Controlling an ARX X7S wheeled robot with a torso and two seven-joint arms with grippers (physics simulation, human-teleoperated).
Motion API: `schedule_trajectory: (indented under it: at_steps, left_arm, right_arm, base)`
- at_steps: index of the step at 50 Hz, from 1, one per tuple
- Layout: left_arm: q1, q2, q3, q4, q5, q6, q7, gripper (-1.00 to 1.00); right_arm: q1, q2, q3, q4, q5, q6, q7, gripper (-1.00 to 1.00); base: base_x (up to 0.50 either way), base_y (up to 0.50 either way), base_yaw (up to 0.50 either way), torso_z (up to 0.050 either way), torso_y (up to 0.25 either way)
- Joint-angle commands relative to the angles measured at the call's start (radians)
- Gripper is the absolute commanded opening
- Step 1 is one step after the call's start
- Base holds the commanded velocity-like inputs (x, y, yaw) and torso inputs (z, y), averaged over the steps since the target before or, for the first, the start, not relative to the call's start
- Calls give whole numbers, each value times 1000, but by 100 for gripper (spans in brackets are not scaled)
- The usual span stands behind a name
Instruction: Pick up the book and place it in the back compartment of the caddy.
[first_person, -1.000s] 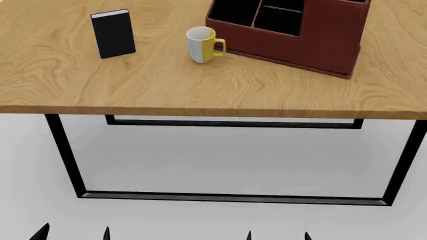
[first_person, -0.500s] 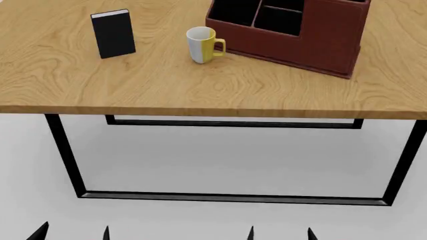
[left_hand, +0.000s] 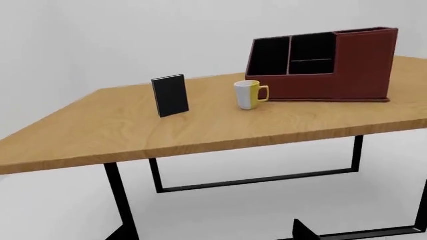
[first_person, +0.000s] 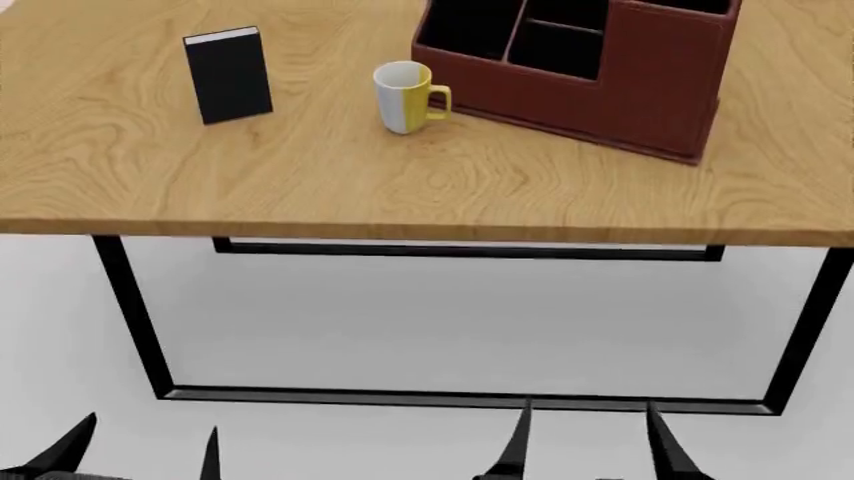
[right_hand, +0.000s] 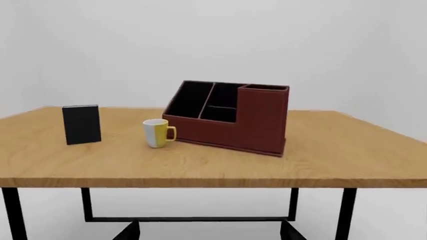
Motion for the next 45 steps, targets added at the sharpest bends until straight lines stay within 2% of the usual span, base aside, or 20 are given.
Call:
schedule_trajectory:
  at_steps: [1, 25, 45]
  left_arm:
    - [-6, 2, -19, 13, -14, 16, 27, 100]
    - [-22, -18, 8, 34, -15, -1, 14, 100]
    - [-52, -39, 12, 76, -34, -70, 9, 100]
  right_arm:
    - [16, -3, 14, -31, -13, 25, -4, 100]
    - [29, 16, 4, -44, 5, 32, 11, 100]
    - [73, 52, 28, -144, 19, 106, 43, 100]
  base:
    - [0, 0, 0, 50, 0]
    - [0, 0, 0, 50, 0]
    - [0, 0, 0, 50, 0]
